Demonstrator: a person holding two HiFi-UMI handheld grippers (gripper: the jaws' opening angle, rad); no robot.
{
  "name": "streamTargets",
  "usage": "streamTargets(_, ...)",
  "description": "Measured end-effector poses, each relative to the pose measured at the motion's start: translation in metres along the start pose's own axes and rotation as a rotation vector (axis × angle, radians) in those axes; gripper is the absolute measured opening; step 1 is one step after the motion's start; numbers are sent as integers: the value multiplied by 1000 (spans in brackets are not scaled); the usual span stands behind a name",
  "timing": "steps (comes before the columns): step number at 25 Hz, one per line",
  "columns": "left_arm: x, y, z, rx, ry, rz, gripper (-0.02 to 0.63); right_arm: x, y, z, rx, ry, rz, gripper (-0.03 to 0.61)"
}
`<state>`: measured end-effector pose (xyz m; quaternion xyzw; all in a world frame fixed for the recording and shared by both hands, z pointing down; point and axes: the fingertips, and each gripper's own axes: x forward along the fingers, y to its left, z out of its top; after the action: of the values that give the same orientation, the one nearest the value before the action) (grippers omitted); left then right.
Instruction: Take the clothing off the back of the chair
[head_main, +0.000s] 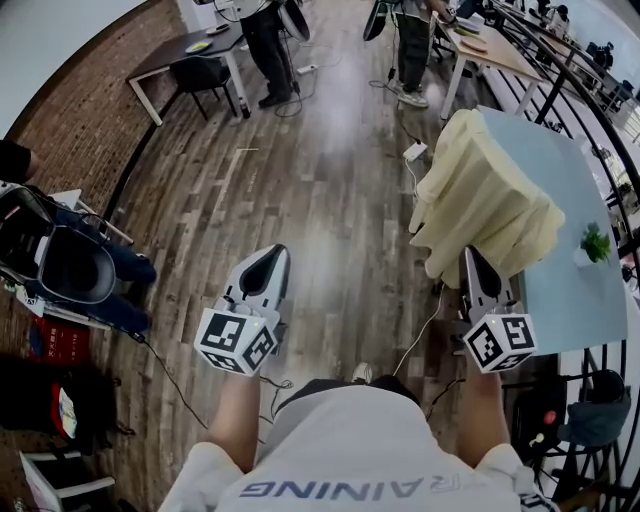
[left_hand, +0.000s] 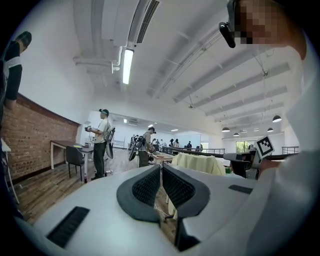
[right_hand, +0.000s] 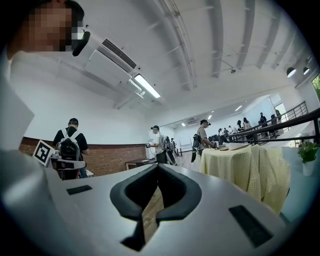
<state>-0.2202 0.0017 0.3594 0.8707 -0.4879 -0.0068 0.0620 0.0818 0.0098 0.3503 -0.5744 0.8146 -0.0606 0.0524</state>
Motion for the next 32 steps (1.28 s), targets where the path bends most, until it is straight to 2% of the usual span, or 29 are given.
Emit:
streamTargets(5, 55, -3, -5, 4, 23, -3, 43, 29, -53, -4, 17, 1, -32, 21)
streamTargets(10, 109, 7, -10, -3, 35, -4, 43, 59, -87, -15, 21, 19, -44, 22)
streamTargets(14, 156, 20, -11, -9, 51, -47, 44, 85, -107, -12, 5, 9, -80, 23)
streamTargets(24, 294, 62, -9, -7, 69, -282, 43, 152, -145, 5, -51, -42, -284, 23)
streamTargets(32, 391, 96, 1, 1, 112, -520, 44, 182, -167, 34, -91, -81, -556, 22)
